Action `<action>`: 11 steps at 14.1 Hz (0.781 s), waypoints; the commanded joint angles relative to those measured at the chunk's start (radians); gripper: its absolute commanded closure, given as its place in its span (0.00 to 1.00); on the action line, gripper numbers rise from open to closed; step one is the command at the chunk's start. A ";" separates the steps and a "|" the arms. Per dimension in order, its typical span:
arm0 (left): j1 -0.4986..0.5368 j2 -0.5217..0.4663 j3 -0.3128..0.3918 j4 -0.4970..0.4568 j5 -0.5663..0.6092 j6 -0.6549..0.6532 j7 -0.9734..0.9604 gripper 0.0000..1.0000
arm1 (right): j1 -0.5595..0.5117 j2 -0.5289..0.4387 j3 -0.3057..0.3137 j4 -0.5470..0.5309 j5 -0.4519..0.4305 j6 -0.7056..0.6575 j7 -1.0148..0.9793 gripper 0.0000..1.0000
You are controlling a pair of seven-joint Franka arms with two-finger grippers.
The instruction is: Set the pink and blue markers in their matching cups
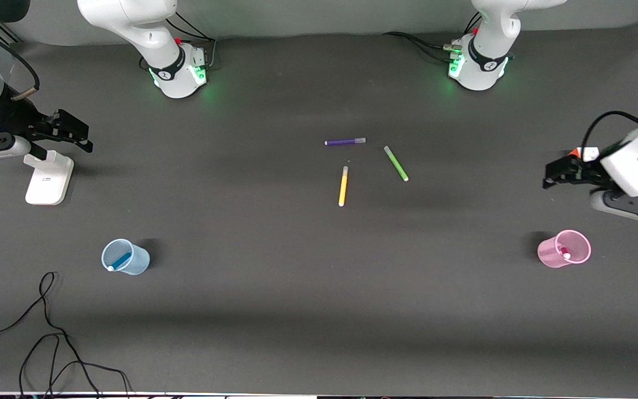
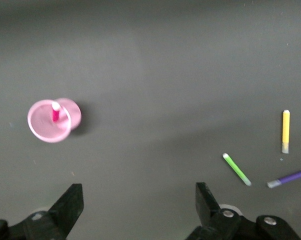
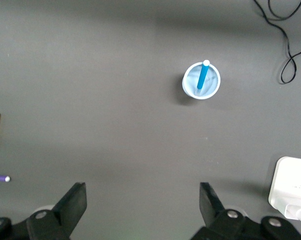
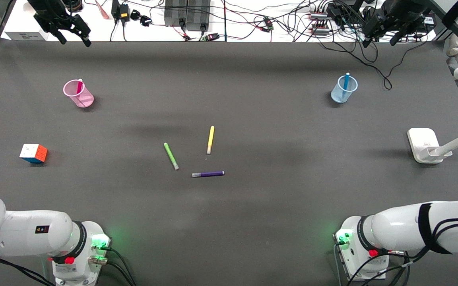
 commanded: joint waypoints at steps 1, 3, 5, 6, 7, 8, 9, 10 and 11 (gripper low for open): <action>-0.091 0.014 0.012 0.078 0.101 -0.175 -0.143 0.00 | -0.004 -0.007 0.011 -0.008 -0.012 0.021 0.036 0.00; -0.096 0.013 0.013 0.078 0.112 -0.198 -0.141 0.00 | -0.003 -0.001 0.009 0.004 -0.012 0.021 0.036 0.00; -0.092 0.011 0.015 0.072 0.110 -0.198 -0.135 0.00 | 0.007 -0.003 0.011 0.014 -0.012 0.015 0.039 0.00; -0.092 0.009 0.015 0.071 0.112 -0.200 -0.136 0.00 | 0.004 -0.001 0.009 0.020 -0.011 0.012 0.036 0.00; -0.093 0.009 0.015 0.068 0.112 -0.203 -0.144 0.00 | 0.002 -0.001 0.008 0.018 -0.011 0.011 0.034 0.00; -0.095 0.009 0.015 0.066 0.112 -0.210 -0.147 0.00 | -0.003 0.006 0.008 0.015 -0.009 0.011 0.033 0.00; -0.090 0.011 0.015 0.066 0.113 -0.221 -0.145 0.00 | -0.004 0.019 0.008 0.017 -0.003 0.011 0.041 0.00; -0.090 0.011 0.015 0.066 0.115 -0.238 -0.144 0.00 | -0.006 0.034 0.009 0.020 0.002 0.011 0.041 0.00; -0.090 0.005 0.013 0.063 0.118 -0.252 -0.144 0.00 | -0.009 0.043 0.011 0.021 0.005 0.011 0.042 0.00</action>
